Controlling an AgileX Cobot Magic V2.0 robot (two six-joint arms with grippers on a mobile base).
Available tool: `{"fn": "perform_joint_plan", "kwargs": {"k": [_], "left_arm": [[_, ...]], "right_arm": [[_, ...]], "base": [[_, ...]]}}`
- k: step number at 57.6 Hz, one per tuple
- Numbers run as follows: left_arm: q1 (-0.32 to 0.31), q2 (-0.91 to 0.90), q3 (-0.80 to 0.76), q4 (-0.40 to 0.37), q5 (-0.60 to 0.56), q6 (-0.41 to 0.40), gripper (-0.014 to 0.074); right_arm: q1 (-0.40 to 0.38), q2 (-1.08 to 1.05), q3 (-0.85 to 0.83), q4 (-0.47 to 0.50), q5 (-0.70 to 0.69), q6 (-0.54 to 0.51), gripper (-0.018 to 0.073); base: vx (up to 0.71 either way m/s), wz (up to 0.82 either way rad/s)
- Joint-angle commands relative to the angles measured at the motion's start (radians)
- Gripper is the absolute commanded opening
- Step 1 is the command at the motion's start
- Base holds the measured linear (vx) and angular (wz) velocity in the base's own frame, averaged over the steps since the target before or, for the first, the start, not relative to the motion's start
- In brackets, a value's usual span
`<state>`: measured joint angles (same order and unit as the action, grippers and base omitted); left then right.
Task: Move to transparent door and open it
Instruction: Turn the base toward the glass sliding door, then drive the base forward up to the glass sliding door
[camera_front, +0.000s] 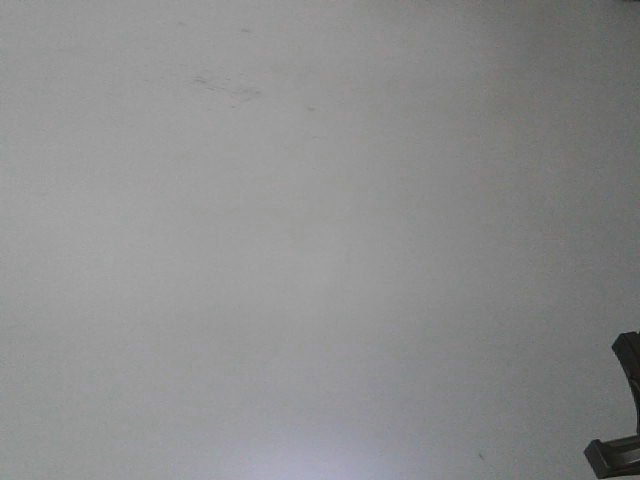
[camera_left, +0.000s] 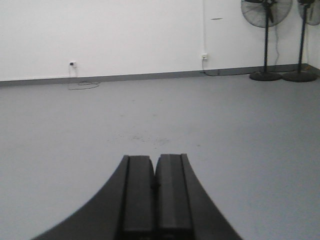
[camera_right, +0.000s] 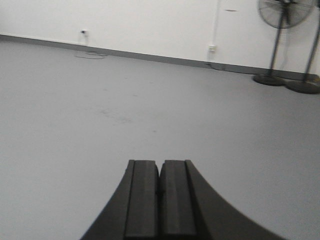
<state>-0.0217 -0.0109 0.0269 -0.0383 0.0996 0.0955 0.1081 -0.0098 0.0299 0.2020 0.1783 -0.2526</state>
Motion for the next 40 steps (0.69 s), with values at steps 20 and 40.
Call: {"fn": "perform_joint_plan", "kwargs": {"k": [20, 40], "left_arm": [[0.001, -0.012, 0.03, -0.006, -0.083, -0.008, 0.0004], [0.001, -0.012, 0.03, -0.006, -0.083, -0.008, 0.0004]], "right_arm": [[-0.006, -0.014, 0.013, 0.004, -0.086, -0.002, 0.0], [-0.006, -0.014, 0.013, 0.004, -0.086, -0.002, 0.0]], "base": [[0.38, 0.58], [0.43, 0.58]]}}
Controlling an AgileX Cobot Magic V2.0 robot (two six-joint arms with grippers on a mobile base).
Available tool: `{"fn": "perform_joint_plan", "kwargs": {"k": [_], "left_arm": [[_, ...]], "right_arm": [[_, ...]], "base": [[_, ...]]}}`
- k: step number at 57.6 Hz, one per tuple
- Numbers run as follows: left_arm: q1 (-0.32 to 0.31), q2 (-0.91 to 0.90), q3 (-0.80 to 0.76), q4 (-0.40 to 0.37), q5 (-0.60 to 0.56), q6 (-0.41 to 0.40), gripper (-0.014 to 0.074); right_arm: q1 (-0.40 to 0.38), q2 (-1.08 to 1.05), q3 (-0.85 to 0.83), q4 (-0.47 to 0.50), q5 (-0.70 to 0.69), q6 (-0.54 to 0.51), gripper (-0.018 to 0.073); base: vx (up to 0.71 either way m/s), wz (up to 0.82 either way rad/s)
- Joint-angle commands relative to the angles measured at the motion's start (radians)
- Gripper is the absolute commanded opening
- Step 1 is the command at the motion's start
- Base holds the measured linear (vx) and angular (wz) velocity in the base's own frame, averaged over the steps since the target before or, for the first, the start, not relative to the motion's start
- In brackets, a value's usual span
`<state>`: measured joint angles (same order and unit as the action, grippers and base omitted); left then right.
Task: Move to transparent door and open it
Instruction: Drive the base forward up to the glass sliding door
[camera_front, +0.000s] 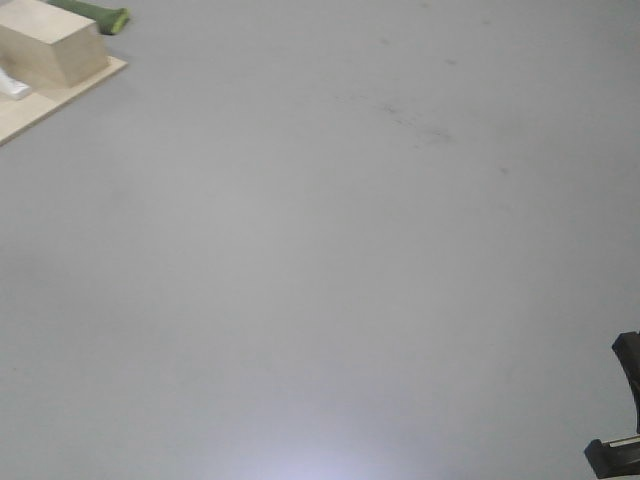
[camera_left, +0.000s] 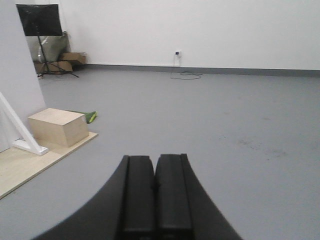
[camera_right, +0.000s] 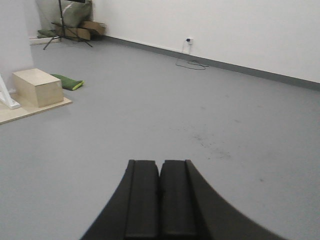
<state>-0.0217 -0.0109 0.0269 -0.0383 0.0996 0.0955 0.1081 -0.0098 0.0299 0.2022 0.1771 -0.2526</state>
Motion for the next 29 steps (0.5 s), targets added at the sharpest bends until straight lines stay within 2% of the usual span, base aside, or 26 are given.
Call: {"fn": "perform_joint_plan", "kwargs": {"k": [1, 29], "left_arm": [[0.001, -0.012, 0.03, -0.006, -0.083, -0.008, 0.0004], [0.001, -0.012, 0.03, -0.006, -0.083, -0.008, 0.0004]], "right_arm": [[-0.006, -0.014, 0.013, 0.004, -0.085, -0.002, 0.0], [-0.006, -0.014, 0.013, 0.004, -0.083, -0.002, 0.0]], "base": [[0.46, 0.5], [0.49, 0.42]]}}
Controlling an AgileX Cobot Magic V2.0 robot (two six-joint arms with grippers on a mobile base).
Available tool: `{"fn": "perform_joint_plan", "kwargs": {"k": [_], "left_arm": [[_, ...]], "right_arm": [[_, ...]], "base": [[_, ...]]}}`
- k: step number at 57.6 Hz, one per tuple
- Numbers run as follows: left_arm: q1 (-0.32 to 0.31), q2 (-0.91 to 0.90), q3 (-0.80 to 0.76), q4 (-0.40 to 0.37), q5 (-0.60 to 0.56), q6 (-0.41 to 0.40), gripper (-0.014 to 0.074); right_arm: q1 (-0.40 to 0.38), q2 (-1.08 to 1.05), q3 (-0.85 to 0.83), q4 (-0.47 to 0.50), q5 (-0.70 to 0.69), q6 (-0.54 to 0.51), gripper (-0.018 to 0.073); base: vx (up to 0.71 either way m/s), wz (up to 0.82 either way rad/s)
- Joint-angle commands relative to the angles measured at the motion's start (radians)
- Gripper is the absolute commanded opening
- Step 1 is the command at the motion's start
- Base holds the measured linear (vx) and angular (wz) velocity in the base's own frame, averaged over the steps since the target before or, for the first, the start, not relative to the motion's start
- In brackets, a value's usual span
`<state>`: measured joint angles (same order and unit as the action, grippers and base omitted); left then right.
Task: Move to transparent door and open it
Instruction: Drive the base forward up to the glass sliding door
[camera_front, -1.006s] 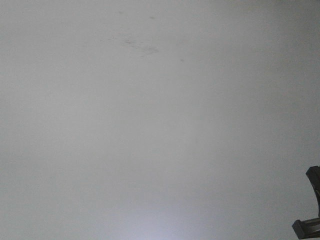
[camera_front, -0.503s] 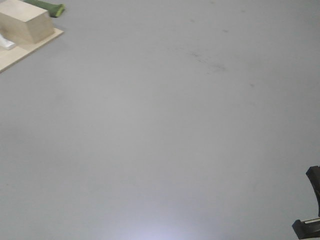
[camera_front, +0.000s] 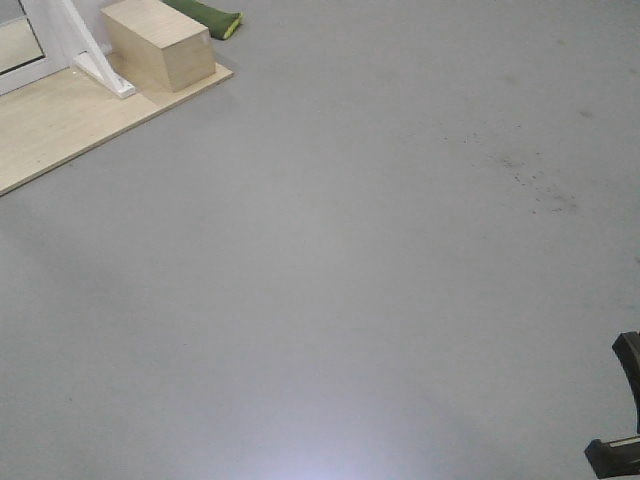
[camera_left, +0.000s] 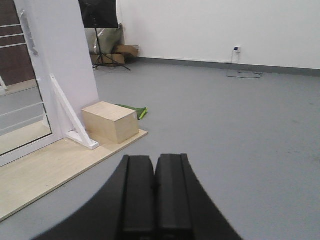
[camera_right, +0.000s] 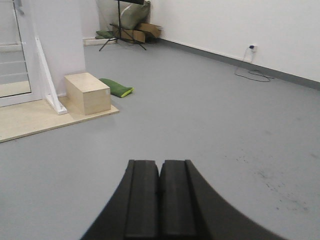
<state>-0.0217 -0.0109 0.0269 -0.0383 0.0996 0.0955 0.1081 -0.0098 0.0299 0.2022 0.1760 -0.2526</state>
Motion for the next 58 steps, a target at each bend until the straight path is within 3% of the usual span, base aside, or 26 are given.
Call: {"fn": "perform_joint_plan", "kwargs": {"k": [1, 58], "left_arm": [[0.001, -0.012, 0.03, -0.006, -0.083, -0.008, 0.0004], [0.001, -0.012, 0.03, -0.006, -0.083, -0.008, 0.0004]], "right_arm": [[-0.006, -0.014, 0.013, 0.004, -0.082, -0.002, 0.0], [-0.006, -0.014, 0.013, 0.004, -0.082, -0.002, 0.0]], "base": [[0.5, 0.4], [0.55, 0.33]]}}
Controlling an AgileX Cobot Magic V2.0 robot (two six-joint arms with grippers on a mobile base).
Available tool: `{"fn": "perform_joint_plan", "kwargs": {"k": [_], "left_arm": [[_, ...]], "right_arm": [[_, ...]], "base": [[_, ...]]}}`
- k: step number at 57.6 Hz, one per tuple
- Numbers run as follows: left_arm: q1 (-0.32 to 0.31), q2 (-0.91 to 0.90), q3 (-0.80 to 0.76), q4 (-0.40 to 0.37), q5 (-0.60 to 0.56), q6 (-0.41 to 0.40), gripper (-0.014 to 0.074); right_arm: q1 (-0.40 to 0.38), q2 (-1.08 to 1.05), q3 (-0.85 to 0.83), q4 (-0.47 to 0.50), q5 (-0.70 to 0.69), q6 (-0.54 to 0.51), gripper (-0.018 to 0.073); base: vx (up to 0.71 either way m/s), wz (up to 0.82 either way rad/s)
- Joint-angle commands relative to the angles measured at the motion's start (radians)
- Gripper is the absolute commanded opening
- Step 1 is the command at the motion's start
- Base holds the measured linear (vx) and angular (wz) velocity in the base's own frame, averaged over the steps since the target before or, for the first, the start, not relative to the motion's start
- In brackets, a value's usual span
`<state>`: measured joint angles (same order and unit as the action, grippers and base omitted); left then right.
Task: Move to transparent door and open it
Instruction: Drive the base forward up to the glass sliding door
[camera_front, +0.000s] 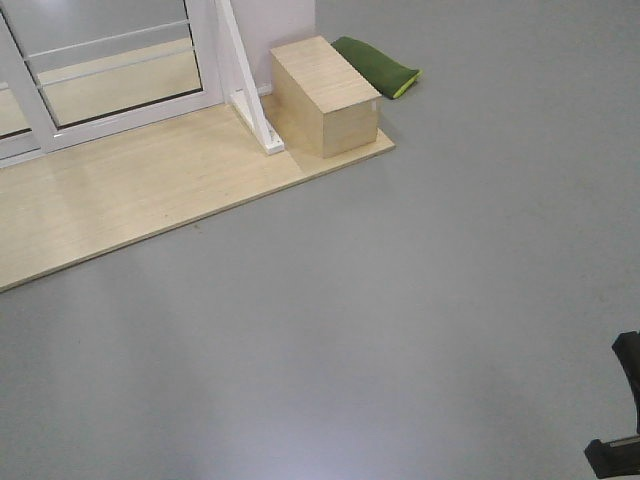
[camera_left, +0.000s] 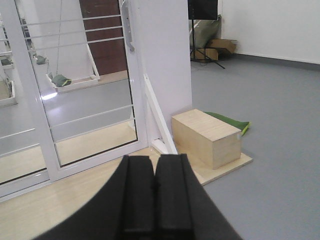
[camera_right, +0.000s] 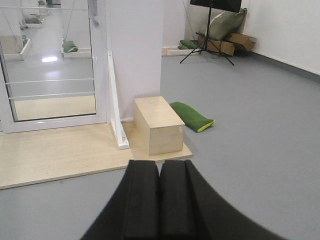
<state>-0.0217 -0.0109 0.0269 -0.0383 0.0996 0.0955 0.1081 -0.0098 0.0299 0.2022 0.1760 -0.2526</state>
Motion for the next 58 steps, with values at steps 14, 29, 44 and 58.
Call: {"fn": "perform_joint_plan", "kwargs": {"k": [14, 29, 44, 58], "left_arm": [[0.001, -0.012, 0.03, -0.006, -0.083, -0.008, 0.0004], [0.001, -0.012, 0.03, -0.006, -0.083, -0.008, 0.0004], [0.001, -0.012, 0.03, -0.006, -0.083, -0.008, 0.0004], [0.001, -0.012, 0.03, -0.006, -0.083, -0.008, 0.0004]], "right_arm": [[-0.006, -0.014, 0.013, 0.004, -0.082, -0.002, 0.0], [-0.006, -0.014, 0.013, 0.004, -0.083, -0.002, 0.0], [-0.006, -0.014, 0.013, 0.004, -0.083, -0.002, 0.0], [-0.006, -0.014, 0.013, 0.004, -0.084, -0.002, 0.0]], "base": [[0.56, 0.09], [0.56, 0.14], [0.56, 0.33], [0.55, 0.46]]}}
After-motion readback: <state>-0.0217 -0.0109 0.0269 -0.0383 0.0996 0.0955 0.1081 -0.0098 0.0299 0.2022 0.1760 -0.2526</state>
